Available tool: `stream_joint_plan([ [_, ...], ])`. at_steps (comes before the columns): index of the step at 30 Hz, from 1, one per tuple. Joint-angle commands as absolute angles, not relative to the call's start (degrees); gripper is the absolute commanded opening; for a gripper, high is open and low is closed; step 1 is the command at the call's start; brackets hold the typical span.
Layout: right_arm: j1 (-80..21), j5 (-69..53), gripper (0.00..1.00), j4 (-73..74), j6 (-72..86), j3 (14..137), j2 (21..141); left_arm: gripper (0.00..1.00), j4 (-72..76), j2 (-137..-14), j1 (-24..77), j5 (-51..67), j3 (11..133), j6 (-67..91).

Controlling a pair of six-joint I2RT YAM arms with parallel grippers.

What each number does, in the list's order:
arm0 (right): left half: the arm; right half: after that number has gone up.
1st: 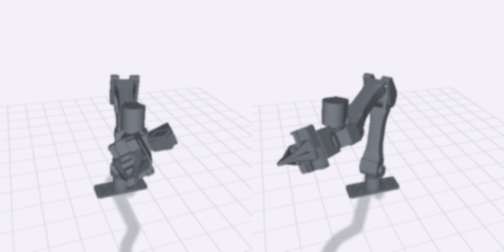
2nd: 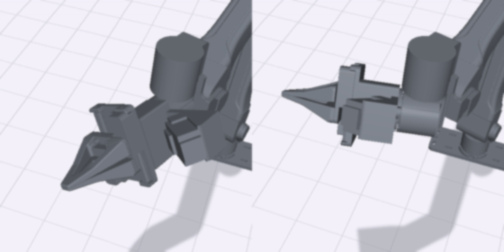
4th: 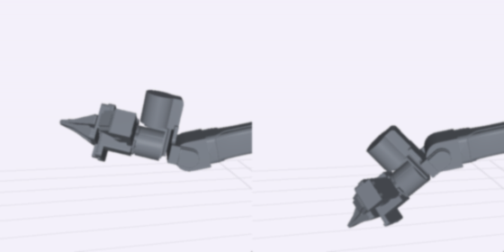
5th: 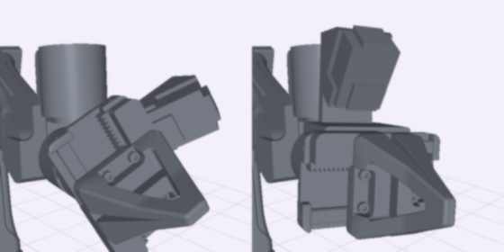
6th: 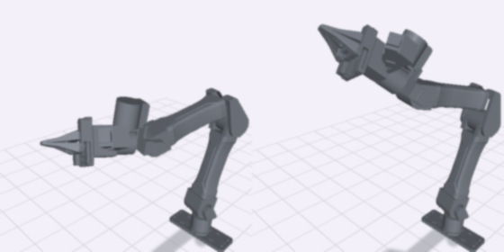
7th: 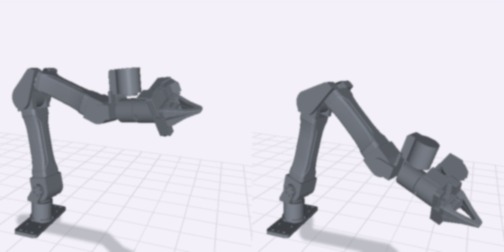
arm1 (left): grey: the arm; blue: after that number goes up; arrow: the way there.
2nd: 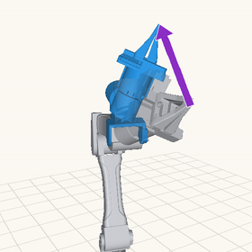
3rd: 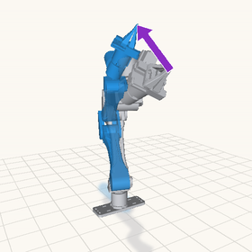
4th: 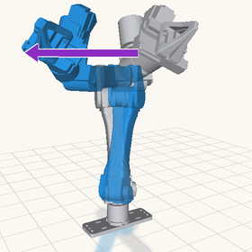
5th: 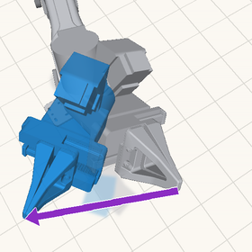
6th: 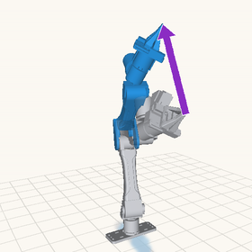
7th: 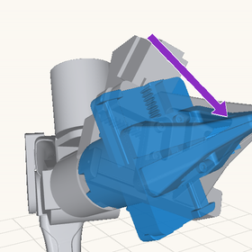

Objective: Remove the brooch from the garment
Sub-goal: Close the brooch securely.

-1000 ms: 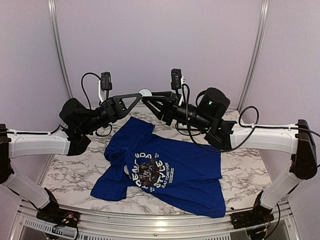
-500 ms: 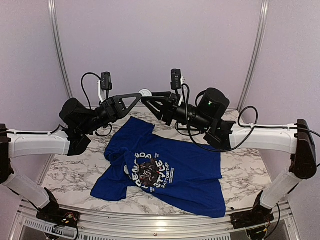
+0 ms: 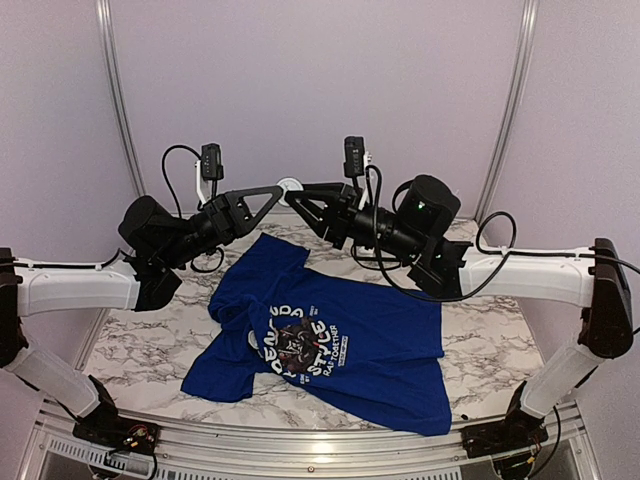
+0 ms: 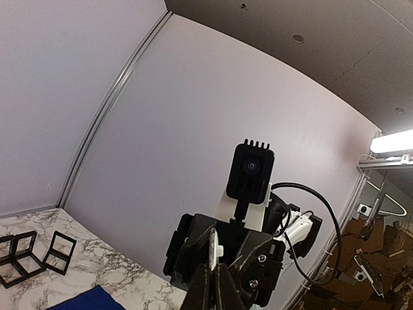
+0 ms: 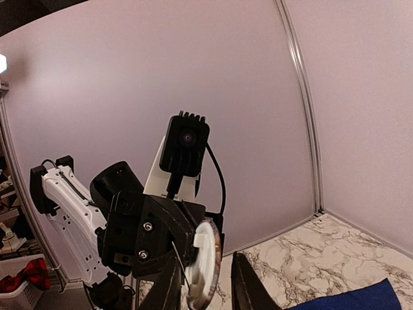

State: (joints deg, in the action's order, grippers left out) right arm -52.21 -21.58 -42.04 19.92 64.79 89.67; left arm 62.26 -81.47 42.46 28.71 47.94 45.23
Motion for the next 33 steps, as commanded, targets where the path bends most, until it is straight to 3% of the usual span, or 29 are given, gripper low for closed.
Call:
stream_joint_plan([
  [1,-51.53,-22.26,0.25,-43.36,21.36,67.06,90.48,0.00,61.88,-81.29,42.28,29.88,48.87,45.03],
  [33,-50.45,-21.90,0.11,-41.09,28.00,69.24,92.55,0.00,59.33,-78.63,43.24,29.20,48.08,43.00],
])
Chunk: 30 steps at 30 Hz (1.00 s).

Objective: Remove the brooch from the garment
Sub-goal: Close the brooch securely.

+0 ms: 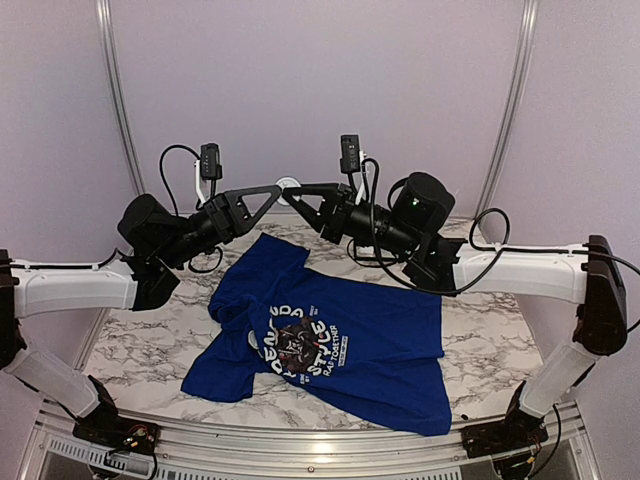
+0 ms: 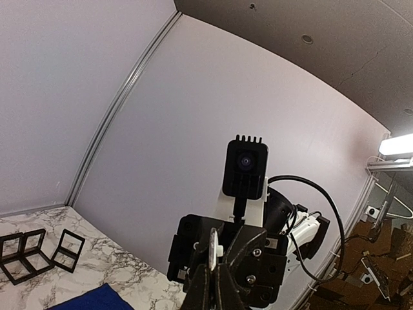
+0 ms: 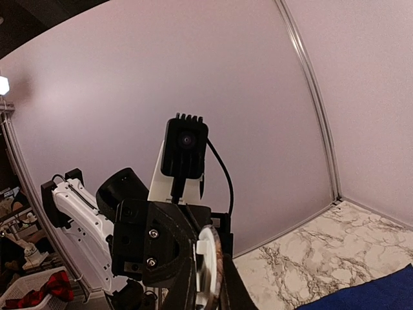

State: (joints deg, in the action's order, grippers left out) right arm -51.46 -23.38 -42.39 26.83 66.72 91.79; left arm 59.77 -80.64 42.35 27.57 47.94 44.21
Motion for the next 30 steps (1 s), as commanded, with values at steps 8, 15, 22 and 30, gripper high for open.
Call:
stream_joint_plan([
  [8,-50.45,-21.61,0.07,-39.41,29.29,70.26,93.21,0.00,57.56,-77.70,44.16,28.57,48.21,41.45],
  [15,-50.45,-21.89,0.06,-38.97,29.80,70.52,93.50,0.00,56.87,-77.35,44.40,28.43,48.35,40.97],
  [22,-50.45,-21.81,0.07,-38.30,29.98,70.92,93.55,0.00,55.89,-76.99,44.64,28.30,48.51,40.02],
  [30,-50.45,-22.32,0.07,-37.36,30.07,71.53,93.95,0.00,54.65,-76.64,44.80,28.00,48.87,38.98],
])
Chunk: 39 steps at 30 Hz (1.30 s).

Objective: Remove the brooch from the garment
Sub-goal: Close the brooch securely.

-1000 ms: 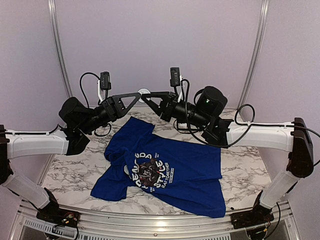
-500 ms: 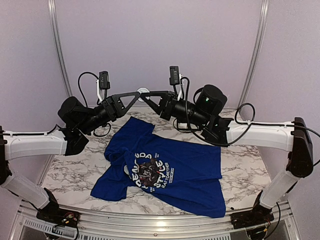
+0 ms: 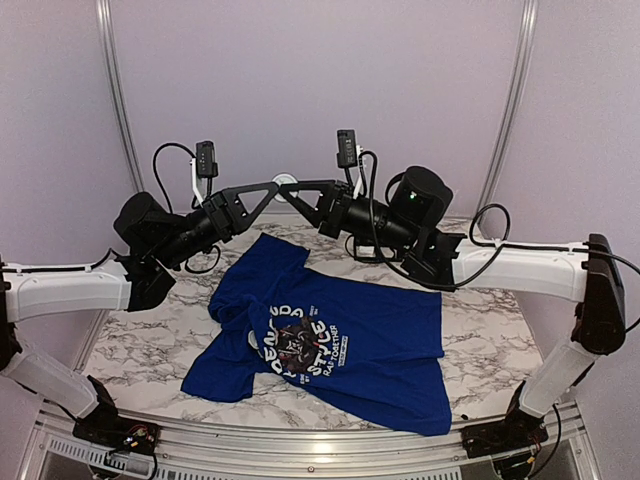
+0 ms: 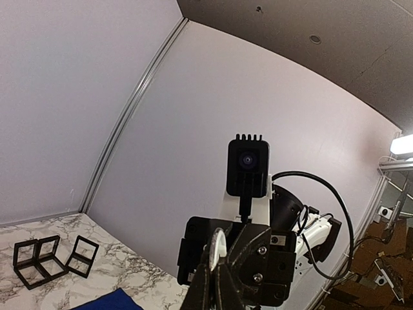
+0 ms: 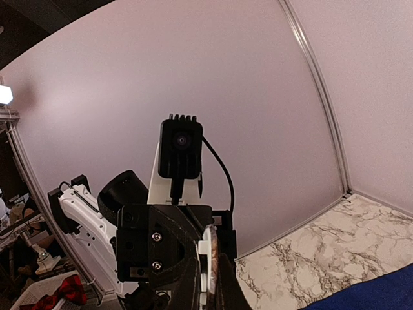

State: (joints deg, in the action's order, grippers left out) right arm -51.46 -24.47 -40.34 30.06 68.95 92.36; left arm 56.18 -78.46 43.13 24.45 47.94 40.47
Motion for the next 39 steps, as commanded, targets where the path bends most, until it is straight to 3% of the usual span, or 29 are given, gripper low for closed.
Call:
stream_joint_plan([
  [1,-50.45,-22.42,0.07,-37.31,30.14,71.60,93.91,0.00,54.54,-76.64,44.79,28.00,48.94,38.98],
  [17,-50.54,-22.25,0.09,-35.71,30.49,72.27,94.16,0.00,53.25,-75.98,44.74,27.60,49.23,38.17],
  [39,-51.01,-18.39,0.01,-38.45,33.74,71.58,94.39,0.00,51.50,-75.15,45.67,24.41,48.64,36.55],
])
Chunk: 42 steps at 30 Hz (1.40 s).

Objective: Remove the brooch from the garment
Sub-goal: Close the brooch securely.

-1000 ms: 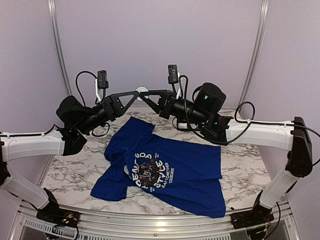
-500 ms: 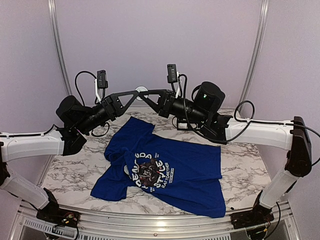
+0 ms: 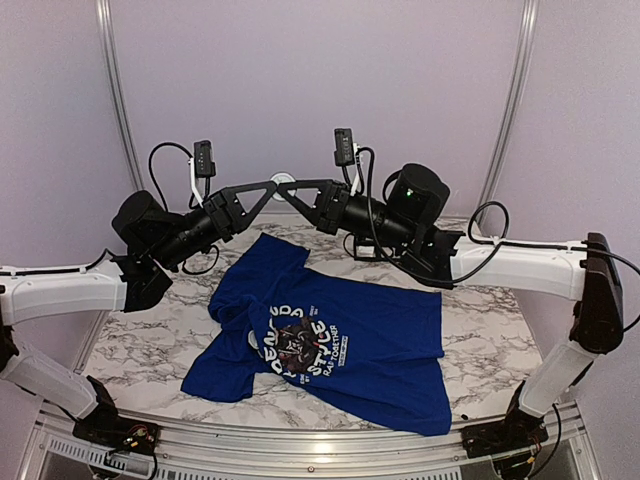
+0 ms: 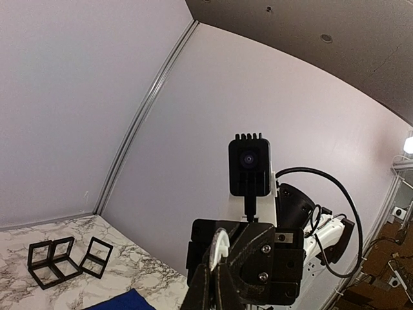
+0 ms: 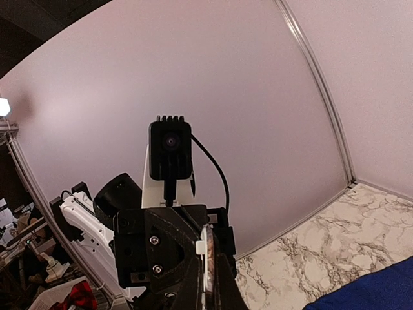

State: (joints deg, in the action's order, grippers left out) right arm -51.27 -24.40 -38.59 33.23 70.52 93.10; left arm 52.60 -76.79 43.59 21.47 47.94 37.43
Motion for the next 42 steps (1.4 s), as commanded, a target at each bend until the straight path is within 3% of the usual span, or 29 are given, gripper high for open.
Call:
stream_joint_plan([
  [1,-51.05,-18.06,0.00,-38.61,33.70,71.58,94.39,0.00,51.50,-75.15,45.82,23.93,48.53,36.64],
  [42,-52.12,-10.99,0.00,-41.62,32.87,69.79,92.70,0.00,48.60,-73.96,48.02,15.10,47.17,34.60],
])
